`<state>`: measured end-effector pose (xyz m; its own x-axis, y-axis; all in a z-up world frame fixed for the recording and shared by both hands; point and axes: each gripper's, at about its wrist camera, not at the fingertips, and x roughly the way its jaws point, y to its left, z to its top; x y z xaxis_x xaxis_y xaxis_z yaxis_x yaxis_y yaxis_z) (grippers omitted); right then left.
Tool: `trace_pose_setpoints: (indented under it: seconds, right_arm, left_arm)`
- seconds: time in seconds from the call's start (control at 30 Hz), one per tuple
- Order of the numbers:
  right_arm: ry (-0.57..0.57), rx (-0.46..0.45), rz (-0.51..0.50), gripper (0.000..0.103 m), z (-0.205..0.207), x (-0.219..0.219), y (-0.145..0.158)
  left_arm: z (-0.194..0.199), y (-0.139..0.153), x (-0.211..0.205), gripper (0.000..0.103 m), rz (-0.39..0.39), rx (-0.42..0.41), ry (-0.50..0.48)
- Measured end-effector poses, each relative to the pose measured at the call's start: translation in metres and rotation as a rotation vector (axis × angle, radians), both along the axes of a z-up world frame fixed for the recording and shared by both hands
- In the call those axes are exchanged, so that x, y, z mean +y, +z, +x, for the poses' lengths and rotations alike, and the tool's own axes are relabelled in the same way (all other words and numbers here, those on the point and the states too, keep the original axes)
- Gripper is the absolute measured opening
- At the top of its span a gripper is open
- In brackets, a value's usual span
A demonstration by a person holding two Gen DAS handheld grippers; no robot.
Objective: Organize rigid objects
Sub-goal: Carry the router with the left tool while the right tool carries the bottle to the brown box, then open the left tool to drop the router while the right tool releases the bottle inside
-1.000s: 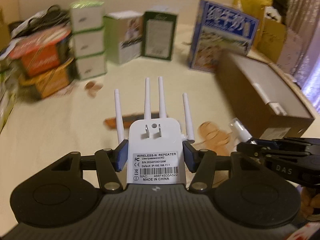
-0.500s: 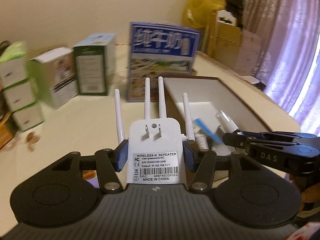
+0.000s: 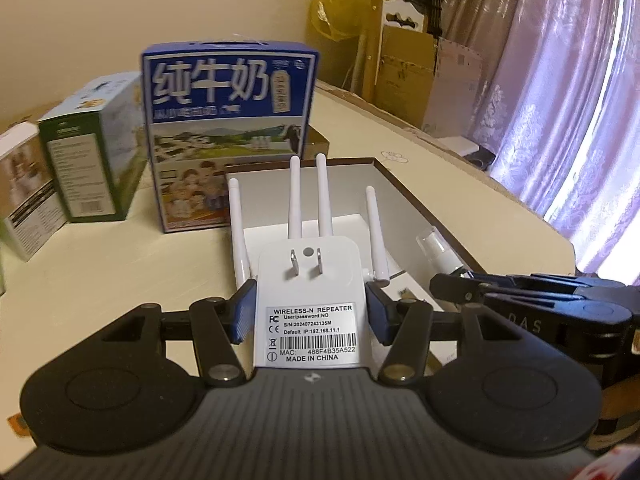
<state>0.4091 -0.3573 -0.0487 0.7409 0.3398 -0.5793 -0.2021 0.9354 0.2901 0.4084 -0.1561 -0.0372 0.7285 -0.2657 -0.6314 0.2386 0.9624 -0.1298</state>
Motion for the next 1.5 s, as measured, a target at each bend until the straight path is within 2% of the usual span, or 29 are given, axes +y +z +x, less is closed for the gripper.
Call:
trace_pose_setpoints:
  seconds: [0.4,0.53,0.8,0.9,1.23,1.5]
  right_arm:
    - [-0.036,0.097,-0.02,0.021,0.068,-0.017,-0.021]
    - [-0.055,0.145,-0.033,0.021,0.087,-0.018,-0.03]
    - [-0.067,0.186,-0.053,0.021,0.116,-0.018,-0.039]
    - [-0.074,0.194,-0.054,0.021,0.125,-0.017,-0.042]
    - [-0.096,0.182,-0.007,0.021,0.127,-0.021,-0.043]
    - [-0.112,0.174,0.046,0.022,0.111,-0.032,-0.033]
  left_arm:
    - [0.079,-0.029,-0.046,0.052,0.054,0.087,-0.026]
    - [0.101,-0.041,-0.054,0.052,0.077,0.12,-0.024]
    - [0.135,-0.065,-0.059,0.052,0.09,0.178,-0.017]
    - [0.142,-0.07,-0.057,0.048,0.067,0.181,-0.017]
    - [0.143,-0.071,-0.05,0.053,0.068,0.181,-0.029]
    - [0.131,-0.06,-0.046,0.058,0.08,0.156,-0.057]
